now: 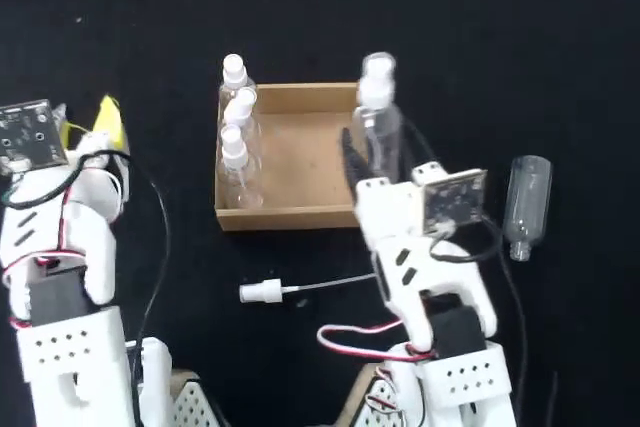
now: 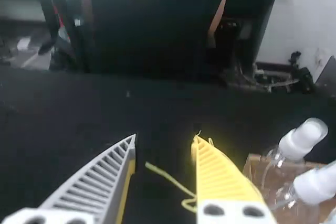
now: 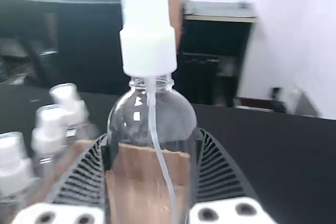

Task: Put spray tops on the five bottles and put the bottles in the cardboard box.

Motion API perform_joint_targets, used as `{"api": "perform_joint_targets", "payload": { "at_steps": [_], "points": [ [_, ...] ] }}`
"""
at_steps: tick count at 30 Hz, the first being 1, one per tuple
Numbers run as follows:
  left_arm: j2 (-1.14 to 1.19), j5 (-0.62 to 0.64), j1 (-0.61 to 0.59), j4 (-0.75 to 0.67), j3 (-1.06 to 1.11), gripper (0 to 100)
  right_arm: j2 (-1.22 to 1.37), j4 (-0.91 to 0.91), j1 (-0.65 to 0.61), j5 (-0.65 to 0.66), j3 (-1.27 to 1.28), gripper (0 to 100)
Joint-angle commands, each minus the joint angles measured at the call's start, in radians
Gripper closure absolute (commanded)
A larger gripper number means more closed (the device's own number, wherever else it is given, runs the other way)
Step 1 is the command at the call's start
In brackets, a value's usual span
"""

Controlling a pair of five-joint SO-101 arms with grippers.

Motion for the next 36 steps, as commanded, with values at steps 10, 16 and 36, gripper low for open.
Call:
{"api": "perform_joint_targets", "payload": {
  "at_steps": [10,16,36],
  "points": [
    [-0.011,0.025,-0.015,-0.413,0.455,90,0.047,-0.003,0.299,0.003,-0.306,98.7],
    [-0.006,0.051,-0.007,-0.549,0.558,90,0.349,-0.005,0.302,0.003,-0.487,98.8],
    [-0.009,0.086,-0.005,-0.747,0.676,90,0.871,-0.608,0.419,0.003,-0.236,98.6]
  ]
}}
